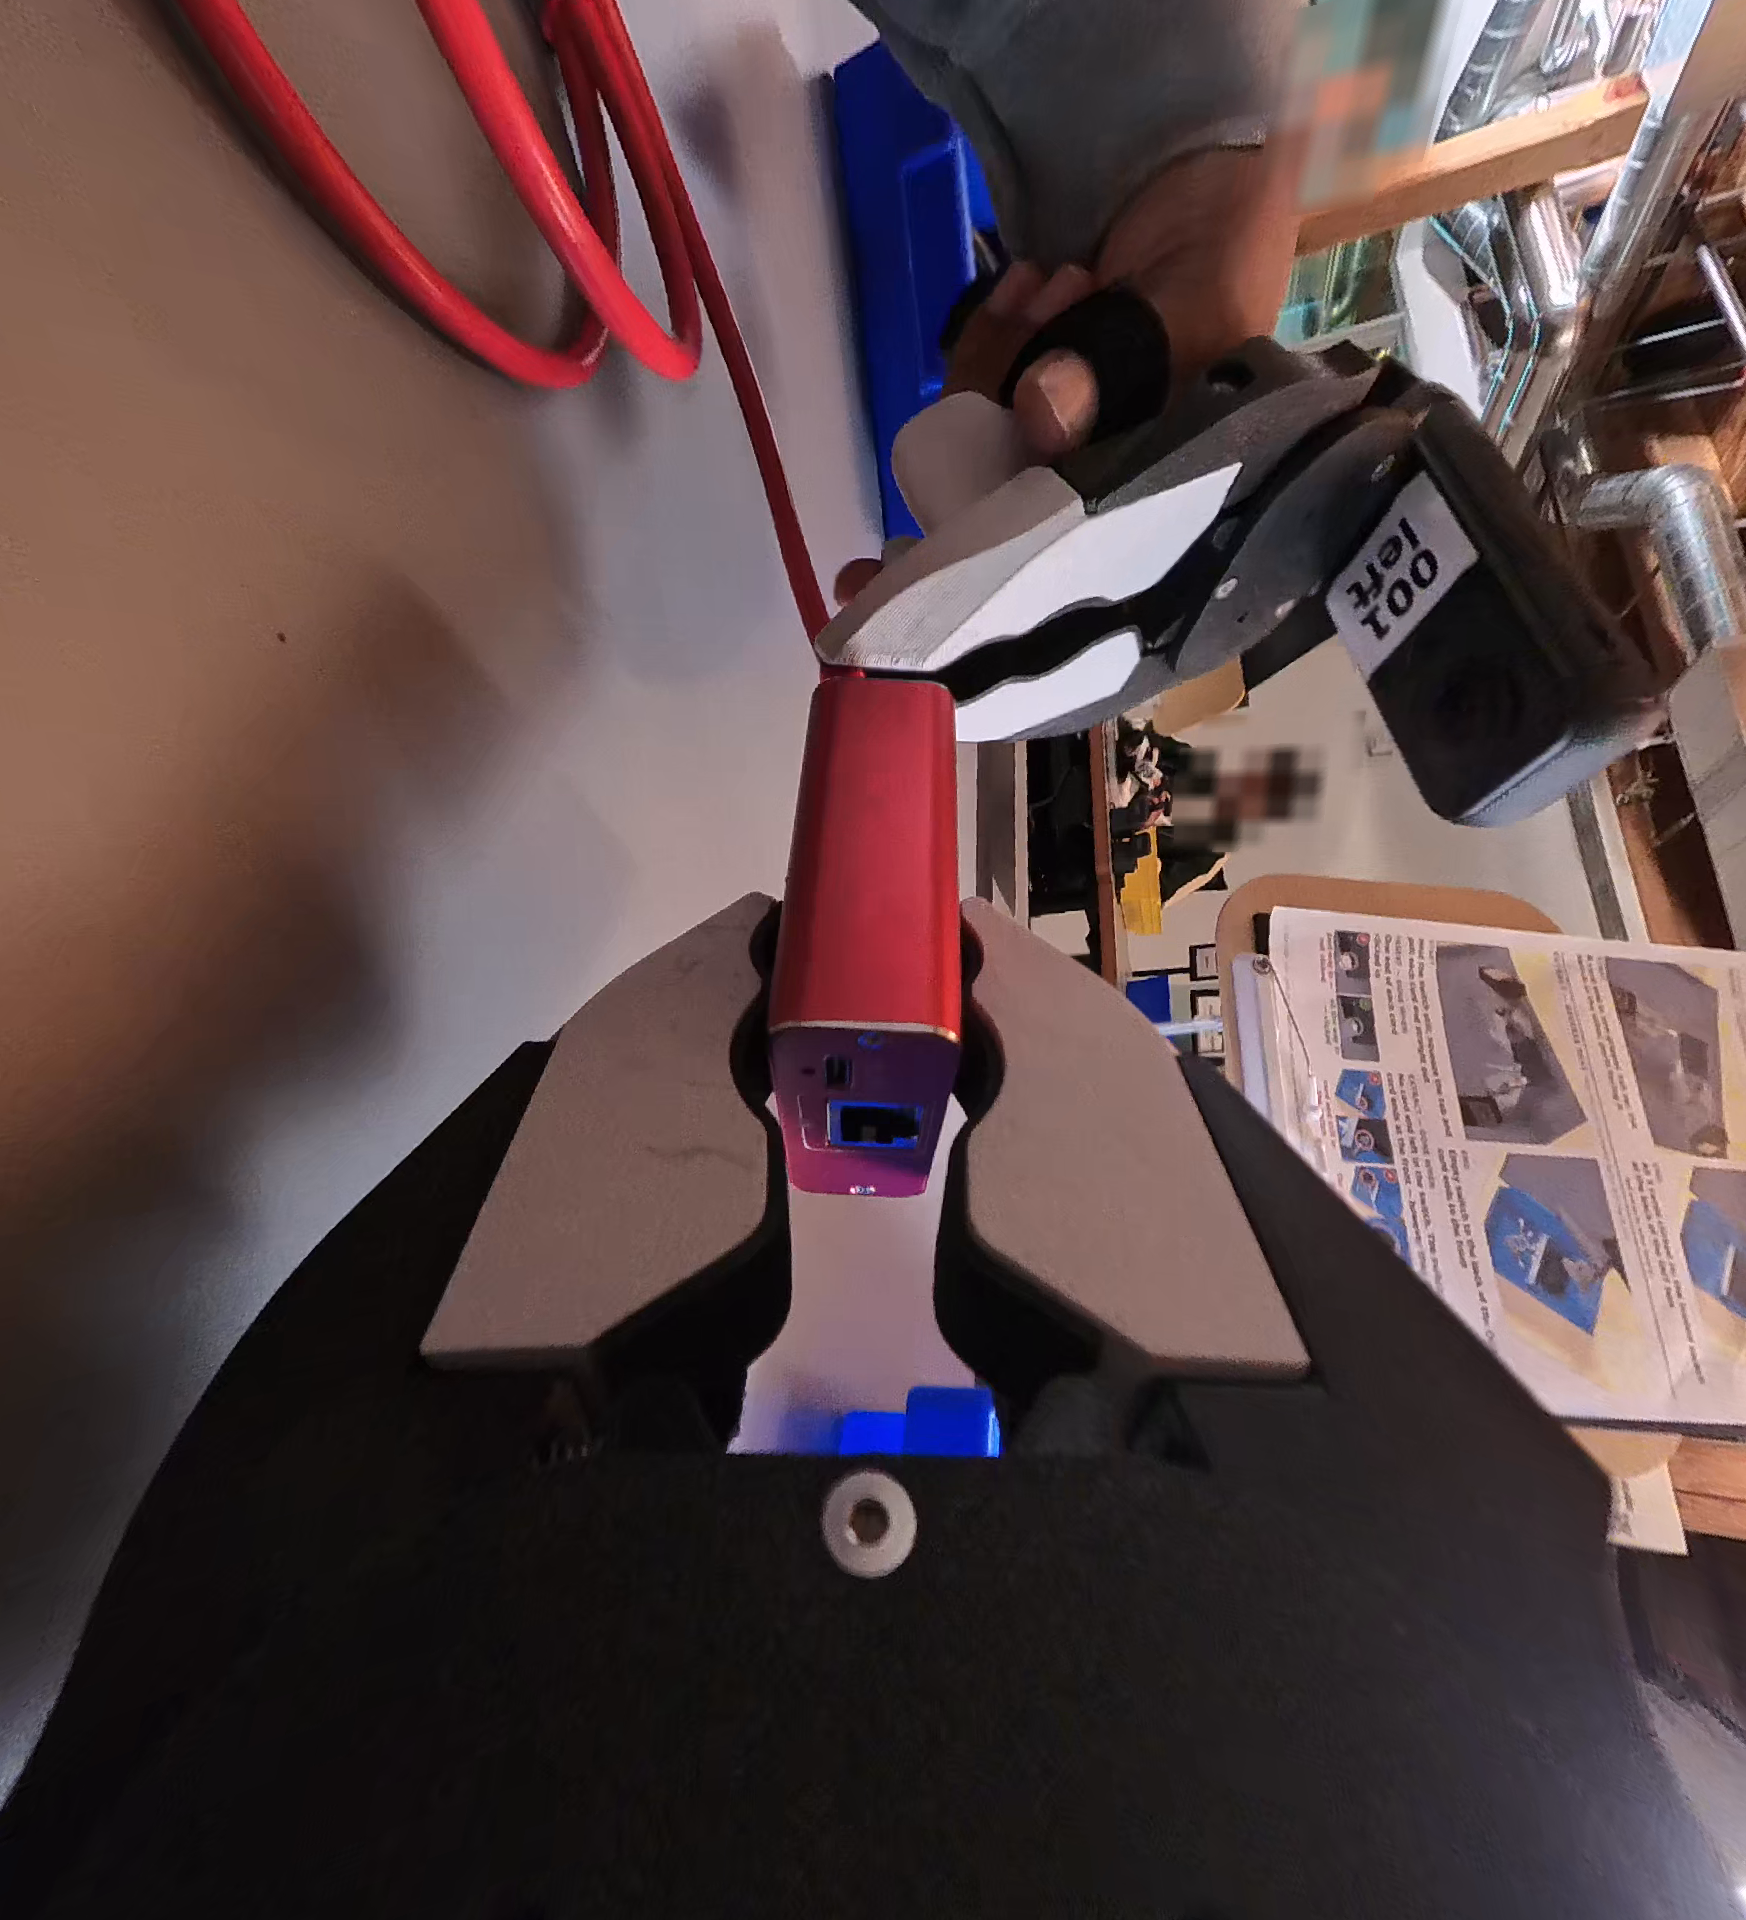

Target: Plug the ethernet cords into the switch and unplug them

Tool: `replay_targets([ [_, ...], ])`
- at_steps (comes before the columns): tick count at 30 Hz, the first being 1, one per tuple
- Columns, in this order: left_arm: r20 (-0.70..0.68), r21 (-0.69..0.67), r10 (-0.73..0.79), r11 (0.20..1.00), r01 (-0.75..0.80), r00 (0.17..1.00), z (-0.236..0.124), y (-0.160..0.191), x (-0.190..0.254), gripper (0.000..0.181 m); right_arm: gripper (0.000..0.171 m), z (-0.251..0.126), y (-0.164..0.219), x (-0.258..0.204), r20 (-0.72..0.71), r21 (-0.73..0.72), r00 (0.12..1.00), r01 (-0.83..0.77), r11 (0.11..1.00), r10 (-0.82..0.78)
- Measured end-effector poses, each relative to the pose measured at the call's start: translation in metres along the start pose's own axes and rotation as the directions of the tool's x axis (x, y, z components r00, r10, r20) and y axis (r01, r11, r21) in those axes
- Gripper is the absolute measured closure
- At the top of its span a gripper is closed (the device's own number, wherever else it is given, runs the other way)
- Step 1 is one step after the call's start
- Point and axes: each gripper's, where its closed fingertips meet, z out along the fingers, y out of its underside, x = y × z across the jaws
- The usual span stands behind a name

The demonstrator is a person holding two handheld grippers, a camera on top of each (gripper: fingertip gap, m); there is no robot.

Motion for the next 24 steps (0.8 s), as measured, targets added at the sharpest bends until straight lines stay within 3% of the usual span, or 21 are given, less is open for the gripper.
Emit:
replay_targets([
  [5,0.037,-0.035,0.016,0.999,-0.015,0.999,-0.007,0.001,0.003,0.171,0.143,-0.002,-0.014,0.004,-0.029,0.058,1.000,-0.008,0.998,0.010],
  [12,-0.012,-0.049,0.050,0.998,-0.050,0.999,-0.013,0.004,0.019,0.171,0.142,-0.005,-0.022,0.011,-0.056,0.092,0.998,-0.025,0.995,0.031],
  [24,-0.036,-0.114,0.033,0.993,-0.037,0.999,0.000,0.011,0.020,0.171,0.142,-0.005,-0.030,0.001,-0.016,0.105,1.000,0.012,0.994,-0.010],
])
